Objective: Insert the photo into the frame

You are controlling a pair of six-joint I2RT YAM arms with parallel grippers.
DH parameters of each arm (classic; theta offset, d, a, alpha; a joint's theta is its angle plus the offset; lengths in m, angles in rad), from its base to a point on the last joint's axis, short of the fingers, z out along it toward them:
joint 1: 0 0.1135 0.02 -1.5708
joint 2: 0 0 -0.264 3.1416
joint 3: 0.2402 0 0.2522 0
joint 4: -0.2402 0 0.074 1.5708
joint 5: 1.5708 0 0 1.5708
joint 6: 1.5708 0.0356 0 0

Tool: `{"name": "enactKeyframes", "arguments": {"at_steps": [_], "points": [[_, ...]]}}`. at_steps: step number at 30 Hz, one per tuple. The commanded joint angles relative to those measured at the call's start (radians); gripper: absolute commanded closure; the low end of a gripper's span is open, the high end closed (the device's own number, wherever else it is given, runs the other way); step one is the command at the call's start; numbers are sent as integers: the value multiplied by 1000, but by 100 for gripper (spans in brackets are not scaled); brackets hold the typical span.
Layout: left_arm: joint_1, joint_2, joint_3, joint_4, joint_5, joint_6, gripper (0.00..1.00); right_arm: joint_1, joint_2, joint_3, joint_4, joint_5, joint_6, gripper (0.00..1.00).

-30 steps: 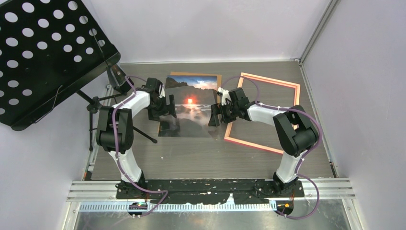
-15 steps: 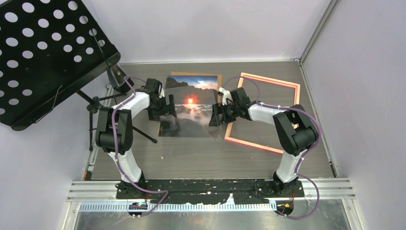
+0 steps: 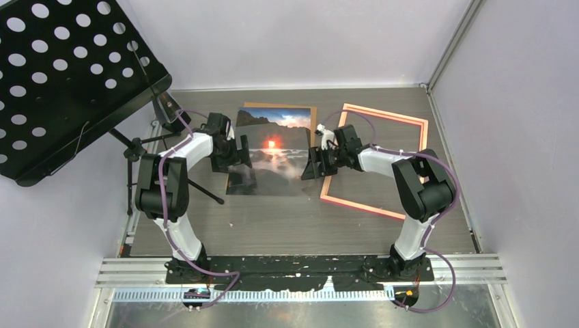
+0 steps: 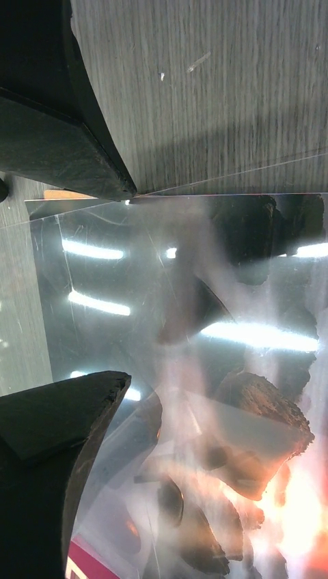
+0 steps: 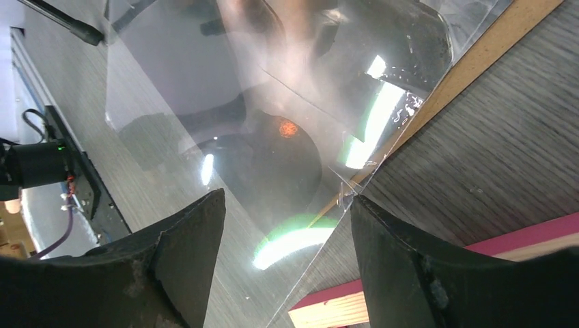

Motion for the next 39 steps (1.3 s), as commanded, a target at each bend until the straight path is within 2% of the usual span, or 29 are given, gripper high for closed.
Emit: {"name": "enactKeyframes", "arguments": {"at_steps": [1,12,21,27,39], "points": [[-23,54,-57,45,107,-22,1,-1,-80,4,134,-175,34,28],[-23,51,-64,47,111,-24,1,-49,-83,-13,220,-314,73,37],[-23,40,-71,48,108,-24,1,-78,-47,-16,99,-209,7,39],[-23,39,-74,50,112,-28,1,-96,-16,-40,76,-159,11,40],[-23,39,-81,59,117,-34,1,-120,97,-58,166,-230,120,42]]}}
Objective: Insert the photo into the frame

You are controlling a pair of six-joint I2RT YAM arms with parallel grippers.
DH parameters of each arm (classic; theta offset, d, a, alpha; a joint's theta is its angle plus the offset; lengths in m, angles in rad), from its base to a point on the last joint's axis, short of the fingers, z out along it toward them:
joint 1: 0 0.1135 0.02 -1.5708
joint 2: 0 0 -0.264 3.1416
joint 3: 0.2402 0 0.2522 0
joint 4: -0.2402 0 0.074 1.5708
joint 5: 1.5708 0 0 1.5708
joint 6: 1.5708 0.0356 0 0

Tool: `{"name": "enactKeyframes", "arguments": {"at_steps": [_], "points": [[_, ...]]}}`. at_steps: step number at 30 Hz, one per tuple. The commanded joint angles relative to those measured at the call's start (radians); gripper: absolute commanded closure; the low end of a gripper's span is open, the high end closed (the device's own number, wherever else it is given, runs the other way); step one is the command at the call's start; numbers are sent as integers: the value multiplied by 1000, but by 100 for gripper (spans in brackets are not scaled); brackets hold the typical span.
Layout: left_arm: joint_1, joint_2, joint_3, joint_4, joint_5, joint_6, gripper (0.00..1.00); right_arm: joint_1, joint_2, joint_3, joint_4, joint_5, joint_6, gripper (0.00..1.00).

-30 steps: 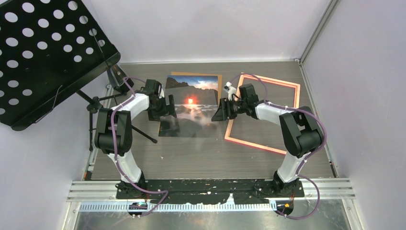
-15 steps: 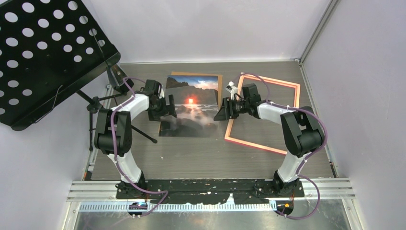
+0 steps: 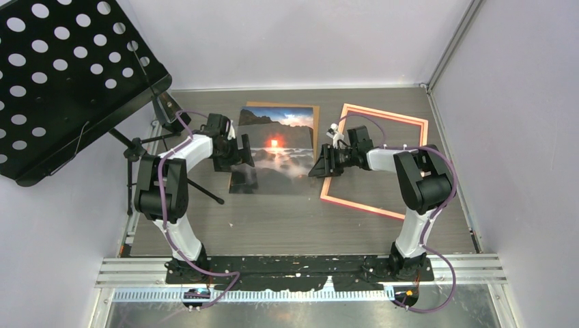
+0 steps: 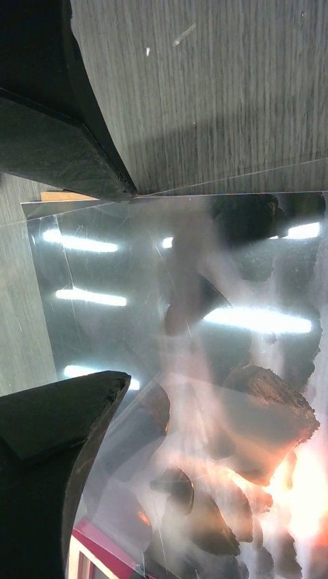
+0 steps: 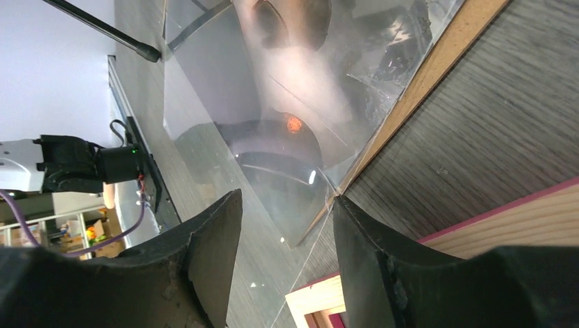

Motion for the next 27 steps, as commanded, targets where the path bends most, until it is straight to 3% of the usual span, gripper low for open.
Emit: {"name": "enactKeyframes", "arguments": {"at_steps": [1,10,20,27], "points": [[-22,53,-54,5,74,-28,1,3,44,-6,55,-11,30,42],[-22,47,-62,10,71,-35,1,3,94,162,-256,71,-12,43],[-22,44,-68,20,80,-32,1,5,167,277,-325,-5,6,44],[-22,50,-69,17,75,-22,1,1,233,406,-405,-8,-130,45]]}}
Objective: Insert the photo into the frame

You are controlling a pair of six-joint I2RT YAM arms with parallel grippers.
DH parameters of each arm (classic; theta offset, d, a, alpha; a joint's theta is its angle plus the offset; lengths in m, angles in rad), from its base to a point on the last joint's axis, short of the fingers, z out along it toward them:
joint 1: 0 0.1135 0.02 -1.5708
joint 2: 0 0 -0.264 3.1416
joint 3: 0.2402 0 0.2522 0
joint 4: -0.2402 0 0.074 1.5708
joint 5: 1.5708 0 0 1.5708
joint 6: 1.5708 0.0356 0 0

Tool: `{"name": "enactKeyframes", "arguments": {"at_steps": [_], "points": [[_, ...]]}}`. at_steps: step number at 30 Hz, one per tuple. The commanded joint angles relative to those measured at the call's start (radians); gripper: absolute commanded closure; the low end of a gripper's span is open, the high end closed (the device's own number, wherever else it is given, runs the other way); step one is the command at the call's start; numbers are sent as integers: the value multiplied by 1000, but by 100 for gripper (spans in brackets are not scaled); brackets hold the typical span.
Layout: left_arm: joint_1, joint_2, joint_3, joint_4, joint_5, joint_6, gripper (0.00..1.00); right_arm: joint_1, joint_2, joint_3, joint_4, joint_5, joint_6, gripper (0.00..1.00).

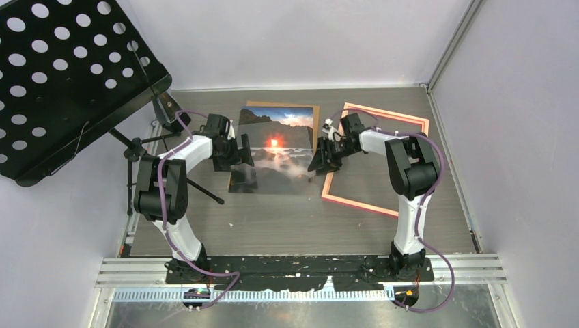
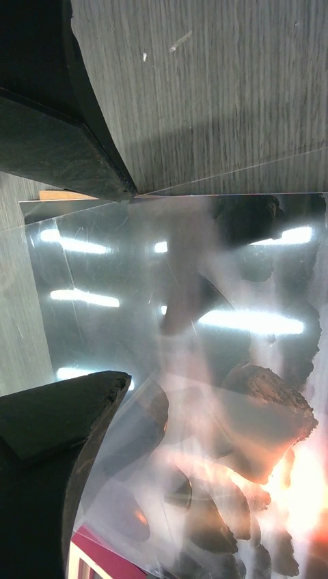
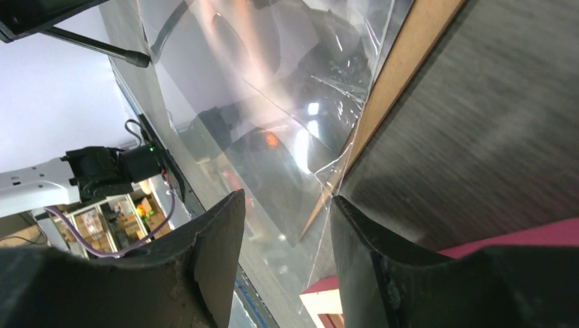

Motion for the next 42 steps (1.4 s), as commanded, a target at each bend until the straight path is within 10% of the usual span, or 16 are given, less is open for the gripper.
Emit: {"name": "enactKeyframes", "arguments": {"at_steps": [1,42], "points": [[-22,58,-54,-5,76,-22,1,13,59,105,-21,8,-135,45],[-23,49,-61,0,62,-24,1,-11,79,181,-312,181,-413,36]]}}
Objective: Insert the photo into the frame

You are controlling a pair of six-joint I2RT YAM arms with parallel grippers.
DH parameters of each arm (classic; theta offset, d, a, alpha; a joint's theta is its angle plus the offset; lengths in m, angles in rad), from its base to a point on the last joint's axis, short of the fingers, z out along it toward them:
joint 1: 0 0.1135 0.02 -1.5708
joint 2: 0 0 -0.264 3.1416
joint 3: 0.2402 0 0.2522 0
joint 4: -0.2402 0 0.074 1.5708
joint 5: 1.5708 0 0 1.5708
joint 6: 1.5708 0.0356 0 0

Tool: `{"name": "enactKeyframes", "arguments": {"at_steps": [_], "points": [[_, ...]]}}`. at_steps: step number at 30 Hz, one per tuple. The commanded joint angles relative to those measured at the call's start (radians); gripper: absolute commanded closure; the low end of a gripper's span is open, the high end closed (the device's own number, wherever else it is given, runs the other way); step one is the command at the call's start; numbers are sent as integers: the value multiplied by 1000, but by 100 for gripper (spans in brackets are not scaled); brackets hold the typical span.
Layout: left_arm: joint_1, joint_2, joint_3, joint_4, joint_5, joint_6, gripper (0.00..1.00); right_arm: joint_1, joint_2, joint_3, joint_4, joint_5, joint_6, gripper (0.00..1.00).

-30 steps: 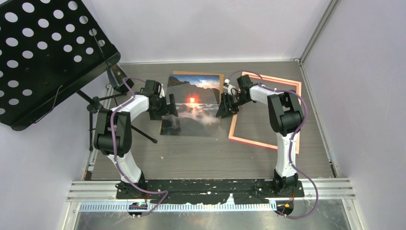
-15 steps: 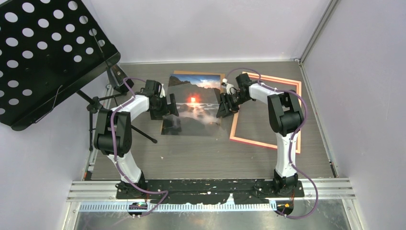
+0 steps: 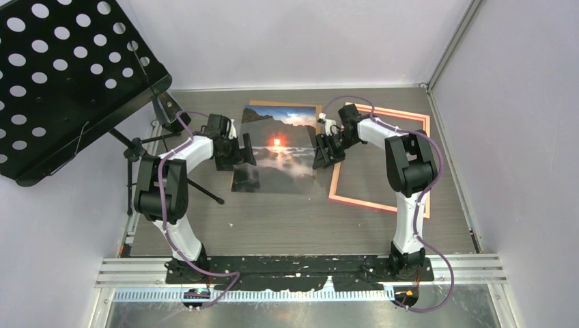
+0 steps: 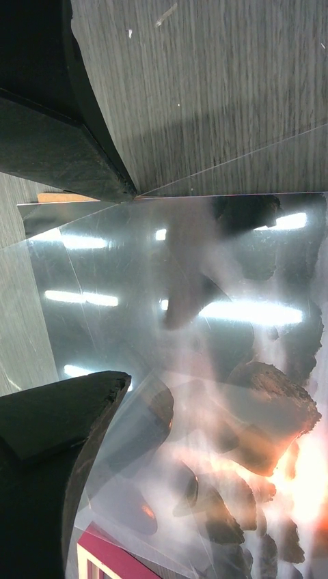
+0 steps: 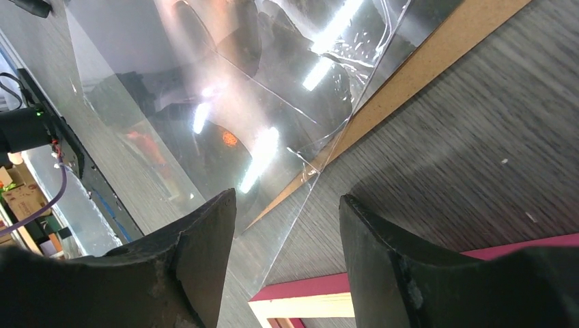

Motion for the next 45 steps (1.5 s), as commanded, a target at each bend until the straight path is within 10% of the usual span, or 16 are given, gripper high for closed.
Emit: {"name": "enactKeyframes", "arguments": {"at_steps": [1,45], "points": [[-16,47,-55,-28,42,-23,1,-4,31,-37,-32,-8,-16,37],[-15,45,-85,15,86,-52,1,-57,-38,-113,44,-487,-27,52]]}}
